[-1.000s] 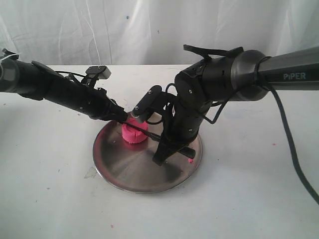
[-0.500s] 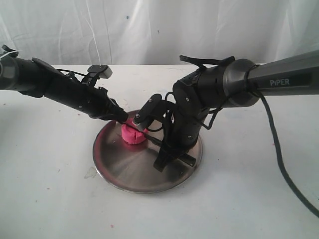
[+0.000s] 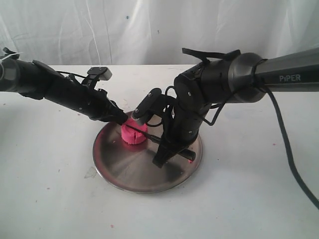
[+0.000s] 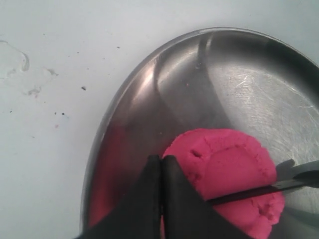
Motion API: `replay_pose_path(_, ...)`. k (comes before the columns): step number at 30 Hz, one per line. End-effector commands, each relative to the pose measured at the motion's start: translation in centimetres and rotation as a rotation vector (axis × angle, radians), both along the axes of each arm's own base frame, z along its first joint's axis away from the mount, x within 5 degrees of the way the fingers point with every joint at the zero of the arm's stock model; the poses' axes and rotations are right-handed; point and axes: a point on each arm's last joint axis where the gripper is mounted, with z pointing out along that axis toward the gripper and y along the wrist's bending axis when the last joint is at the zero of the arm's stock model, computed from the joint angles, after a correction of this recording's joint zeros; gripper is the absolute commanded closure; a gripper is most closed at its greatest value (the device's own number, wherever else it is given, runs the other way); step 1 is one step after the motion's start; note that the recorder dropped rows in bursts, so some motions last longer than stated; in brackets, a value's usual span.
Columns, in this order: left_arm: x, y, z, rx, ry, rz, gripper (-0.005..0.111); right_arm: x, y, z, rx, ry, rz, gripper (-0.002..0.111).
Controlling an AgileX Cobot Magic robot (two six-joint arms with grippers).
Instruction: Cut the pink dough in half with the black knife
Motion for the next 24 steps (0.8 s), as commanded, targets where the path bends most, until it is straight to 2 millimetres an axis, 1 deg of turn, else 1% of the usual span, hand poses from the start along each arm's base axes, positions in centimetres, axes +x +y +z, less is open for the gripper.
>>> replay_pose_path(1, -0.7, -0.3, -1.6, -0.001, 0.068, -0.063, 0.107, 0.3, 0.1, 0.8, 0.041, -0.041, -0.008, 0.108)
replay_pose_path(5, -0.7, -0.3, -1.5, -0.002, 0.066, -0.063, 0.107, 0.4, 0.1, 0.5, 0.039, -0.039, -0.008, 0.108)
replay_pose_path(14, -0.7, -0.3, -1.5, -0.002, 0.066, -0.066, 0.107, 0.6, 0.2, -1.4, 0.011, -0.001, -0.008, 0.108)
replay_pose_path(22, -0.7, -0.3, -1.5, -0.002, 0.066, -0.066, 0.107, 0.6, 0.3, -1.5, 0.016, -0.009, -0.006, 0.108)
replay_pose_path(24, -0.7, -0.3, -1.5, -0.002, 0.066, -0.066, 0.107, 0.6, 0.3, -1.1, 0.021, -0.016, -0.006, 0.108)
